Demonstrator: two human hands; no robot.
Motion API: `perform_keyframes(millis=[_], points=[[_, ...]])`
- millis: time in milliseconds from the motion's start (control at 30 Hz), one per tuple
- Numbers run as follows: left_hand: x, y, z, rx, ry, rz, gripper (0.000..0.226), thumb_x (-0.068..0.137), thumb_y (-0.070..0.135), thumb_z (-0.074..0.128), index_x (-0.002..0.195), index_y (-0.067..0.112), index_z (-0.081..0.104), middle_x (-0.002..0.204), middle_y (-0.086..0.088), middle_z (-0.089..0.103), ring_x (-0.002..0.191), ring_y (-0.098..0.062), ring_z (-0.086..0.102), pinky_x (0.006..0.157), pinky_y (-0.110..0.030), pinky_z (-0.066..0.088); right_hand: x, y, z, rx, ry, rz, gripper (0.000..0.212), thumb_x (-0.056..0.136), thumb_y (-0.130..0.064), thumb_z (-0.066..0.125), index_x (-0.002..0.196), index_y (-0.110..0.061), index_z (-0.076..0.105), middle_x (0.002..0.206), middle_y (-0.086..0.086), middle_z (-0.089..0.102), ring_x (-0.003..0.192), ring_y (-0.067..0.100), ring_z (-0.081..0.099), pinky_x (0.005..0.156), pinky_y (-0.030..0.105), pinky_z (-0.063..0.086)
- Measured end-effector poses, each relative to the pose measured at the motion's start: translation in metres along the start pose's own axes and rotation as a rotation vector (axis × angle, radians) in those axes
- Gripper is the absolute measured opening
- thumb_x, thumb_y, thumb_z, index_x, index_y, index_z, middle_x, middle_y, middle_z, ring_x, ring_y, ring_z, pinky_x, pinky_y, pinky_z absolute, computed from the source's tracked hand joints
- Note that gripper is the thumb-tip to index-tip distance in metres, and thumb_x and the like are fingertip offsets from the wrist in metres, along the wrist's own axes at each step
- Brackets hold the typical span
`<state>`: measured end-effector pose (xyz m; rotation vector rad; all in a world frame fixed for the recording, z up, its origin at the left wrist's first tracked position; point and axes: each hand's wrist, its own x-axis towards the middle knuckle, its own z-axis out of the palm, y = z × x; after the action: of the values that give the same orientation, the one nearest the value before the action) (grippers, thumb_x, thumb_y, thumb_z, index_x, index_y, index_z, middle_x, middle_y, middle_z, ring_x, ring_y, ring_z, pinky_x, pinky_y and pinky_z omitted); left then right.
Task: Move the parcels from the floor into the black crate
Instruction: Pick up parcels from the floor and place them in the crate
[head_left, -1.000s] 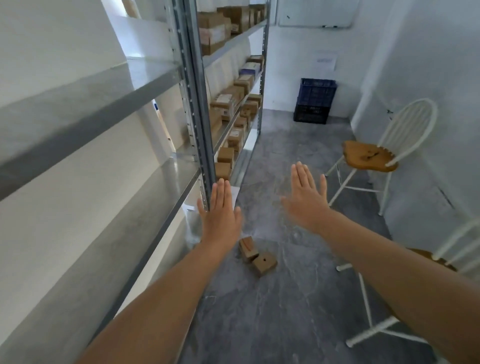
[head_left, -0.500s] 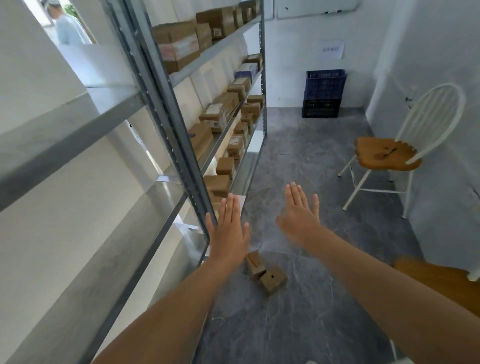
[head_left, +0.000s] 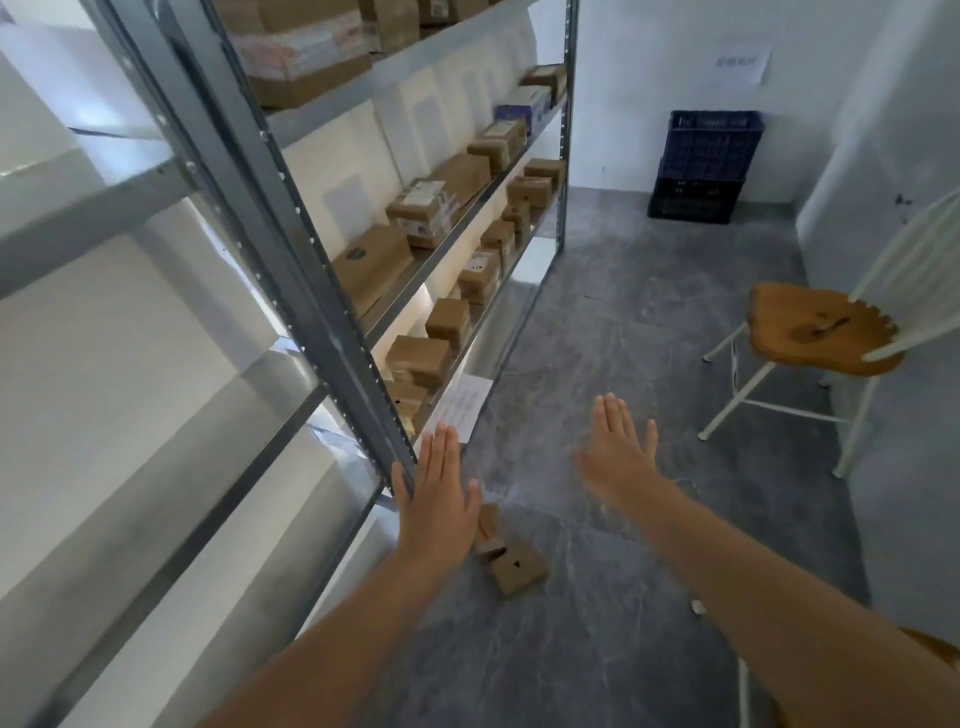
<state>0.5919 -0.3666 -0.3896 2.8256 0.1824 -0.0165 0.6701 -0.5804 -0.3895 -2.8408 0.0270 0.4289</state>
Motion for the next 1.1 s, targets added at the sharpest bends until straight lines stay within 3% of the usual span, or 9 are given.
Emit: perform_keyframes(millis=[433, 900, 1100], points=[[0.07, -0.008, 0.025, 0.004, -0.042, -0.064, 0.066, 0.105, 0.038, 0.027, 0.157, 0.02, -0.008, 0.166, 0.004, -0.013, 0.151, -0.013, -0.014, 0.122, -0.052, -0.005, 0.065, -0.05, 0.004, -0.049, 0.033, -0.235, 0.076, 0.099, -0.037, 0.03, 0.154, -0.01, -0.015, 0.164, 0.004, -0.018, 0.149, 0.016, -0.02, 0.112, 0.049, -0.021], [0.205, -0.045, 0.076, -0.151, -0.155, -0.239, 0.072, 0.103, 0.039, 0.034, 0.157, 0.017, -0.007, 0.166, 0.002, -0.006, 0.153, -0.014, -0.003, 0.121, -0.055, 0.002, 0.187, -0.064, 0.009, -0.202, -0.092, -0.134, 0.08, 0.098, -0.04, 0.034, 0.154, -0.012, -0.016, 0.164, 0.002, -0.019, 0.149, 0.015, -0.019, 0.115, 0.05, -0.017], [0.23, -0.051, 0.116, -0.139, -0.237, -0.234, 0.071, 0.103, 0.041, 0.035, 0.158, 0.017, -0.004, 0.166, 0.002, -0.005, 0.153, -0.015, -0.003, 0.12, -0.056, 0.004, 0.223, -0.062, 0.035, -0.179, -0.165, -0.095, 0.079, 0.099, -0.04, 0.035, 0.156, -0.011, -0.011, 0.165, 0.002, -0.015, 0.15, 0.015, -0.016, 0.117, 0.05, -0.014]])
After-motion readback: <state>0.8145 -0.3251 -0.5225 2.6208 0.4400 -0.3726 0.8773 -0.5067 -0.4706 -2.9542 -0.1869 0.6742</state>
